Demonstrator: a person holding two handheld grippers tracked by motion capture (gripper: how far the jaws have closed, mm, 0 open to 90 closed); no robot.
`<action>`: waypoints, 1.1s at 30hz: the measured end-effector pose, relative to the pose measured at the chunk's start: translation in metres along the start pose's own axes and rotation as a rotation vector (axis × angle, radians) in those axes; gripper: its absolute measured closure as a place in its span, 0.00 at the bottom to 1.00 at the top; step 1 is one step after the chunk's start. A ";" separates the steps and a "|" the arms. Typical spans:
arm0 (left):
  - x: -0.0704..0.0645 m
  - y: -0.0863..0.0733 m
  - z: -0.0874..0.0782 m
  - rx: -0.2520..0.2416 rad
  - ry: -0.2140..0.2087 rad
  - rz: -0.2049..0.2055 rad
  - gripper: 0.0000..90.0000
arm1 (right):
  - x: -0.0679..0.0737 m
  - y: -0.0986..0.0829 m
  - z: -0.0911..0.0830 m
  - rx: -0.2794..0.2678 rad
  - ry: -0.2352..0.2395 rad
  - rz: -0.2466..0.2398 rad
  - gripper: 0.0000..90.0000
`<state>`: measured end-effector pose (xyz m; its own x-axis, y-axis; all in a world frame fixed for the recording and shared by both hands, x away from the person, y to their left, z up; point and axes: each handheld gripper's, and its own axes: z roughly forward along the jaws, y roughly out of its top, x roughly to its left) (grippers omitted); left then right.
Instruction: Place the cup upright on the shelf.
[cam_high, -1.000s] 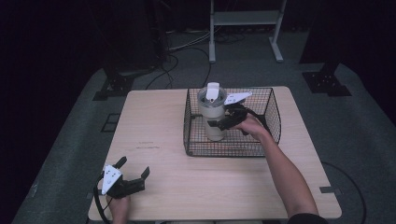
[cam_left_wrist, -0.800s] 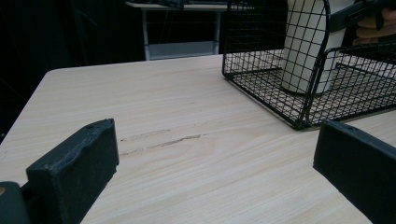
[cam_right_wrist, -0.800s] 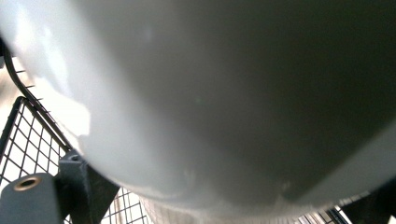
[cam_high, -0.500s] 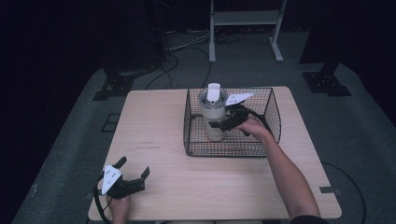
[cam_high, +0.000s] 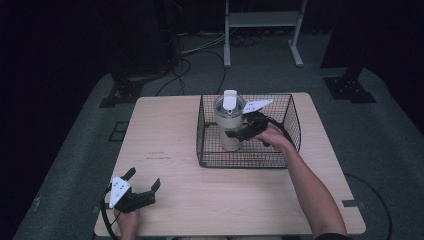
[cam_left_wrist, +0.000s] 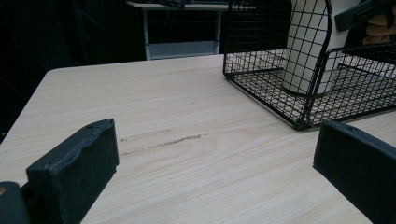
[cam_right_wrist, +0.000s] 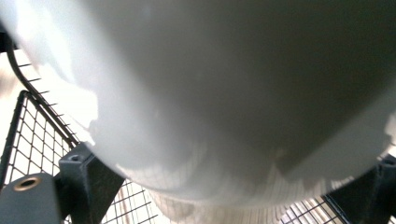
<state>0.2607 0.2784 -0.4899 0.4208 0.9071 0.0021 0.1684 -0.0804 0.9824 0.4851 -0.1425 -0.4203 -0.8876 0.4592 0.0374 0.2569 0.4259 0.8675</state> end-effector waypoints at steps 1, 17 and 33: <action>0.000 0.000 0.000 0.000 0.001 -0.001 0.00 | 0.000 0.000 -0.001 0.001 -0.001 0.005 0.10; -0.001 0.000 0.001 0.005 0.001 0.002 0.00 | 0.004 -0.001 -0.019 0.008 -0.039 0.012 0.10; -0.001 0.000 0.000 0.003 -0.001 0.008 0.00 | 0.011 0.005 -0.038 0.021 -0.072 0.024 0.10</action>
<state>0.2604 0.2773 -0.4901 0.4231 0.9060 0.0100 0.1679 -0.0892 0.9818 0.4621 -0.1650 -0.3966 -0.8513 0.5242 0.0215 0.2863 0.4297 0.8564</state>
